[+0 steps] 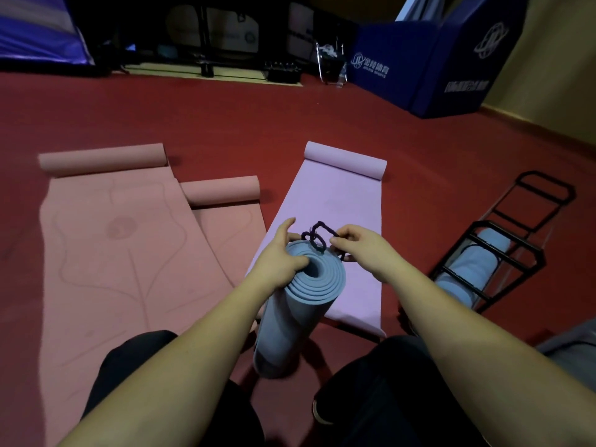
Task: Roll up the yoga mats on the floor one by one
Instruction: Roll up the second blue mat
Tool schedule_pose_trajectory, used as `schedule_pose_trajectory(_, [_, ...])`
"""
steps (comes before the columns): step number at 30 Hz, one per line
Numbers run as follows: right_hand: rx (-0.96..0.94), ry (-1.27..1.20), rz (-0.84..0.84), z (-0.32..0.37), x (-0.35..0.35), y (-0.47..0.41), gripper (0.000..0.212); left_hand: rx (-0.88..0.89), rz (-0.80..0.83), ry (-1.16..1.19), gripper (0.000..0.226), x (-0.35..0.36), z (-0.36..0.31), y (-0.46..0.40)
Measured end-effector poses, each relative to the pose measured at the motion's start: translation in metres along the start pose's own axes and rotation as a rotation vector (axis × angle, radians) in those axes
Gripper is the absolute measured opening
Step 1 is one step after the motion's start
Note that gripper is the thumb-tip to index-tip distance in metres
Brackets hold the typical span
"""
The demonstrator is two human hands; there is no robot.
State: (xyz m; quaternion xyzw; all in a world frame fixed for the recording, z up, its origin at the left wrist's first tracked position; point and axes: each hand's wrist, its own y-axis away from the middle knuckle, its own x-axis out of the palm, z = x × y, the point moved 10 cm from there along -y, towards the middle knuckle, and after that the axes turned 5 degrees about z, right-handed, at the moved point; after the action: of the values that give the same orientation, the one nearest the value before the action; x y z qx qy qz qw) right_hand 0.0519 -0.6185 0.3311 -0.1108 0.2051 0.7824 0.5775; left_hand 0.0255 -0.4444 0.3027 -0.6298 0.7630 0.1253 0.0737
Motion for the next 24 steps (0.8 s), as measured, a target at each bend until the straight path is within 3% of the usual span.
schedule_pose_trajectory(2, [-0.041, 0.076, -0.003, 0.007, 0.002, 0.0, 0.004, 0.016, 0.041, -0.113, 0.074, 0.0, -0.004, -0.003])
schedule_pose_trajectory(5, [-0.06, 0.13, 0.0, 0.012, 0.005, -0.001, 0.007, 0.037, -0.001, -0.187, 0.037, -0.006, -0.011, -0.006])
schedule_pose_trajectory(7, [-0.057, 0.114, -0.018, 0.01, 0.003, 0.001, 0.008, 0.025, -0.049, -0.154, 0.026, -0.012, -0.01, -0.005])
schedule_pose_trajectory(18, [-0.069, 0.202, 0.042, -0.014, 0.036, 0.045, 0.016, -0.01, -0.134, -0.116, 0.021, -0.036, 0.0, -0.006])
schedule_pose_trajectory(24, [-0.078, 0.082, 0.0, -0.014, 0.048, 0.059, 0.046, -0.025, -0.17, -0.083, 0.011, -0.04, 0.005, -0.008])
